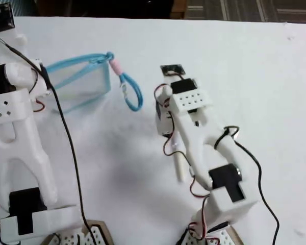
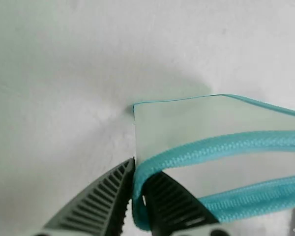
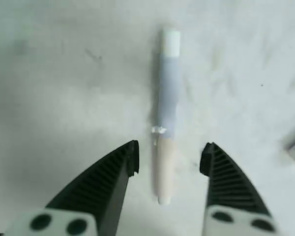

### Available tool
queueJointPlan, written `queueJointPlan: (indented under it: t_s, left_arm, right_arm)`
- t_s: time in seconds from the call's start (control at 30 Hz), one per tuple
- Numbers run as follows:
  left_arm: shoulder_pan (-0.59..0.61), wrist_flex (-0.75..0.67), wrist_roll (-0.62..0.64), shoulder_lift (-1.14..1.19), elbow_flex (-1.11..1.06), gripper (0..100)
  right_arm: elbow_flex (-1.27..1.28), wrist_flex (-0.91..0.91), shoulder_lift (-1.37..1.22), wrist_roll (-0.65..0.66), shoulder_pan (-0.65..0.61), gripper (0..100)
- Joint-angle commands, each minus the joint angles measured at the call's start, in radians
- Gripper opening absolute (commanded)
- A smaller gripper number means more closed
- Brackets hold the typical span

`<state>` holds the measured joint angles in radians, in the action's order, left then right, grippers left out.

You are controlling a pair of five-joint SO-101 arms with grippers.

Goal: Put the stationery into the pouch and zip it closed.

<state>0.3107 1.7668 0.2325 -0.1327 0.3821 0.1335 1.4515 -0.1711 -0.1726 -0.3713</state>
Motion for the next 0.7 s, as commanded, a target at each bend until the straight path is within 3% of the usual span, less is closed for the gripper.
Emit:
queueJointPlan:
  t_s: [0.0,0.3,0.47,0.53,0.67]
  left_arm:
    - [-0.007,-0.008,-0.005,-0.015,0.037,2]
    - [-0.007,-0.008,-0.005,-0.015,0.037,2]
    - [-0.007,-0.009,-0.005,-0.015,0.037,2]
    - [-0.007,-0.009,-0.005,-0.015,0.037,2]
    - [-0.007,-0.009,-0.005,-0.015,0.037,2]
  right_arm:
    - [-0.02,-0.039,-0.074,-0.06,-0.008,19.3]
    - [-0.133,-0.097,-0.288,-0.031,0.03,18.6]
    - [-0.181,-0.067,-0.288,0.015,0.035,0.5]
    - [-0.195,-0.033,-0.288,0.015,0.035,5.3]
    - [-0.249,0.038,-0.288,0.015,0.045,1.7]
